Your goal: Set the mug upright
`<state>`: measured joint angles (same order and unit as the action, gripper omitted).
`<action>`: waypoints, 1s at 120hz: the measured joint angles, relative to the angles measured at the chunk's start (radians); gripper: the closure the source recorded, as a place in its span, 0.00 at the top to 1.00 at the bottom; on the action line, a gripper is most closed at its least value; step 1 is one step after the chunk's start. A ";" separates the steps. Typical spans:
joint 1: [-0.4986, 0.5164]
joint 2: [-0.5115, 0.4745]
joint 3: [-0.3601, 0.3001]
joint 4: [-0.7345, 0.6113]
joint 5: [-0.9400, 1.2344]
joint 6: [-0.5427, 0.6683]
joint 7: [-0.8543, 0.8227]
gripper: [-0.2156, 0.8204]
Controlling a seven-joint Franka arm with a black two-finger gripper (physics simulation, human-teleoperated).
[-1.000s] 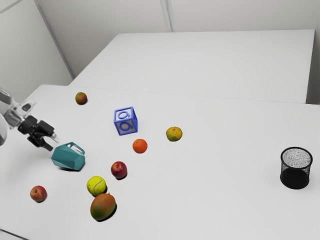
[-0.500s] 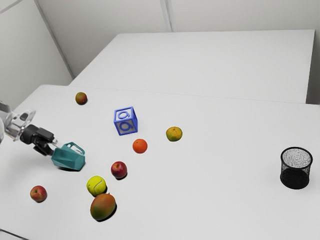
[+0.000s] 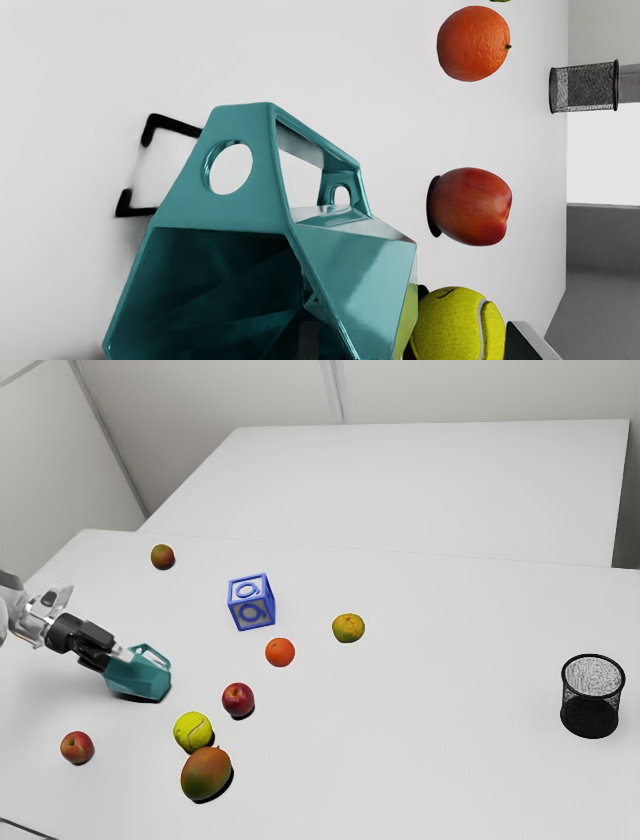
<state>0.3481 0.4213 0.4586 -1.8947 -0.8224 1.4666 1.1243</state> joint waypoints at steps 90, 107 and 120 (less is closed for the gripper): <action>-0.043 -0.169 -0.073 -0.021 0.063 0.107 0.026 0.05; -0.093 -0.233 -0.171 -0.036 0.205 0.243 0.006 0.04; -0.125 -0.273 -0.232 -0.072 0.345 0.371 -0.024 0.04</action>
<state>0.2229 0.1481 0.2271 -1.9663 -0.4772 1.8373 1.1007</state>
